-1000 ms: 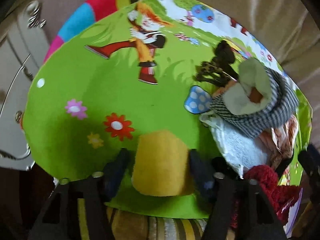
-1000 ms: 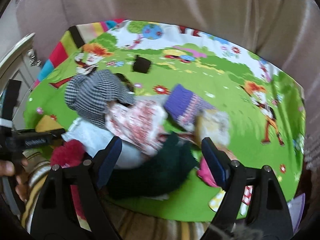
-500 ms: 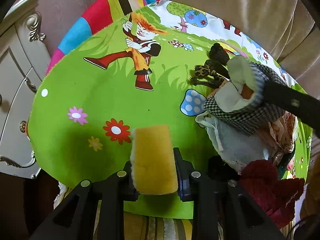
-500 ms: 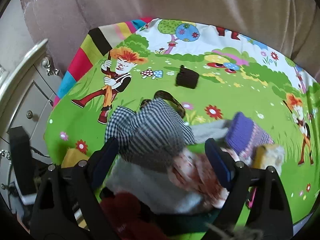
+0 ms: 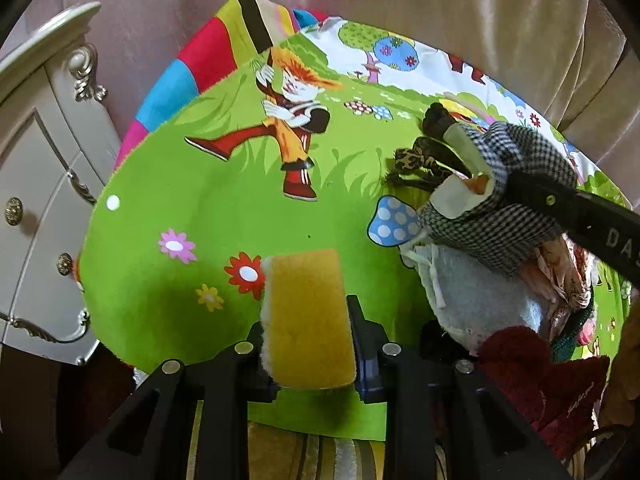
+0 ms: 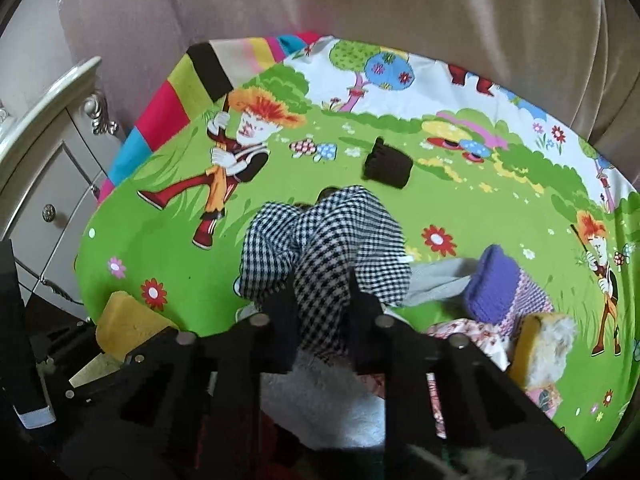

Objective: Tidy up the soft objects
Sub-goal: 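Carry sponge and checked cloth over the box and release both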

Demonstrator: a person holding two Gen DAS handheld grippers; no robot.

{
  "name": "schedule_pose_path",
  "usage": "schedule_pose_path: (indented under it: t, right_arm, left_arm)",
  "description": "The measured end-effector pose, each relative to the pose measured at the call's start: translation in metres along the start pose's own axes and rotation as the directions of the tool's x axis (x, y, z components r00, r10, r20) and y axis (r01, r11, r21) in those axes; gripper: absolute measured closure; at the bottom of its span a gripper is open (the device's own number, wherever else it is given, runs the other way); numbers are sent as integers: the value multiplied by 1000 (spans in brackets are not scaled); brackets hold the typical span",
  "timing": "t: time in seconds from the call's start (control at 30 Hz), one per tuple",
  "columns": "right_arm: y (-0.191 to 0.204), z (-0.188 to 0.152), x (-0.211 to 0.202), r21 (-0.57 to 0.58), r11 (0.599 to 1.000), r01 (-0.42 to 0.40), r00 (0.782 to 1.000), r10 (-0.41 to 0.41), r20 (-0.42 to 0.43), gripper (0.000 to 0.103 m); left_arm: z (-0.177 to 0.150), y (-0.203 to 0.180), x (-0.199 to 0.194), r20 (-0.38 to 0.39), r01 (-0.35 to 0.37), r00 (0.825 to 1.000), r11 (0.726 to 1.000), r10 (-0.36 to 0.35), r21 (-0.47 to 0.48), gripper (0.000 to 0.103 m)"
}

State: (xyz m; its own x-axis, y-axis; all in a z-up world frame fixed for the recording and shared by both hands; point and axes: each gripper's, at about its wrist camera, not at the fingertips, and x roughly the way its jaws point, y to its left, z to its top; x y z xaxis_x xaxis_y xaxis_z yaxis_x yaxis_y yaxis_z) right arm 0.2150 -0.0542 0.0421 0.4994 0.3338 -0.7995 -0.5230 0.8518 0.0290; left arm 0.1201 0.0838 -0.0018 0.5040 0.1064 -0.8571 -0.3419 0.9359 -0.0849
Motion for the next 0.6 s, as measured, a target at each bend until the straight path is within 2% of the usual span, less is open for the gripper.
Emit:
schedule_pose_path:
  t: [0.13, 0.27, 0.47, 0.6]
  right_arm:
    - [-4, 2, -16, 11, 1000, -13, 998, 12, 59, 85]
    - [-9, 2, -32, 30, 999, -24, 994, 21, 108, 86]
    - [-25, -3, -69, 67, 997, -27, 979, 13, 202, 86]
    - [-38, -12, -92, 94, 995, -31, 969, 7, 248, 86]
  left_arm:
    - [1, 0, -9, 43, -7, 999, 1000, 7, 0, 76]
    - [4, 5, -22, 104, 22, 994, 999, -19, -28, 76]
    - [6, 8, -52, 245, 64, 968, 997, -53, -37, 76]
    - [6, 5, -68, 302, 93, 950, 995, -82, -25, 76]
